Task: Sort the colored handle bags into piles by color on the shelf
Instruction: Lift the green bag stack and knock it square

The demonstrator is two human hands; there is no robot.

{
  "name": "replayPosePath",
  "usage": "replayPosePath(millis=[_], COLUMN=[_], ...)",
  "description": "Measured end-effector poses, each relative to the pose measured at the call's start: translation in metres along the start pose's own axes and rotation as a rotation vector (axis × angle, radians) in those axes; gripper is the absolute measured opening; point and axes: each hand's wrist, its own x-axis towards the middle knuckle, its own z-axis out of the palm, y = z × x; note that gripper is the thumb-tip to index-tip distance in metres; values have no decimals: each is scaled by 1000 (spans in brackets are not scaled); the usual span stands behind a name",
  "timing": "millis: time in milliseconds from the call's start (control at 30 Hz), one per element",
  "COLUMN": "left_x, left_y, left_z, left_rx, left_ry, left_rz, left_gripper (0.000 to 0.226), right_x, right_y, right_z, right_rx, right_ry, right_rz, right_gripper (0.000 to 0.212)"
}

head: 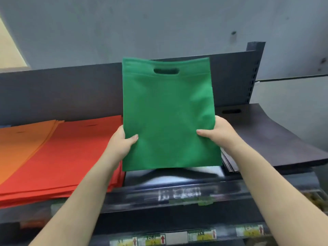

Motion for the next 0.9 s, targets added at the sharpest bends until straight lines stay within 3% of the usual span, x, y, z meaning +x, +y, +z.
replayPosePath(millis=[167, 400, 567, 667, 900], left_x=[0, -3, -7, -10, -15], left_y=[-6, -13, -12, -10, -12], left_z=[8, 9, 8, 10, 13], left_rx=[109, 173, 299, 380, 470], left_ry=[-142, -193, -144, -108, -44], left_rz=[-253, -398, -344, -274, -221], left_gripper=[23, 15, 8, 8, 15], right_x=[2, 0, -7, -11, -18], right_y=[11, 11, 20, 29, 38], right_z=[2, 5, -3, -3, 7], right_rx=[-208, -480, -694, -783, -875], right_ry=[-199, -81, -64, -168, -141], right_rz=[242, 200, -1, 16, -28], right_gripper=[27, 47, 70, 64, 46])
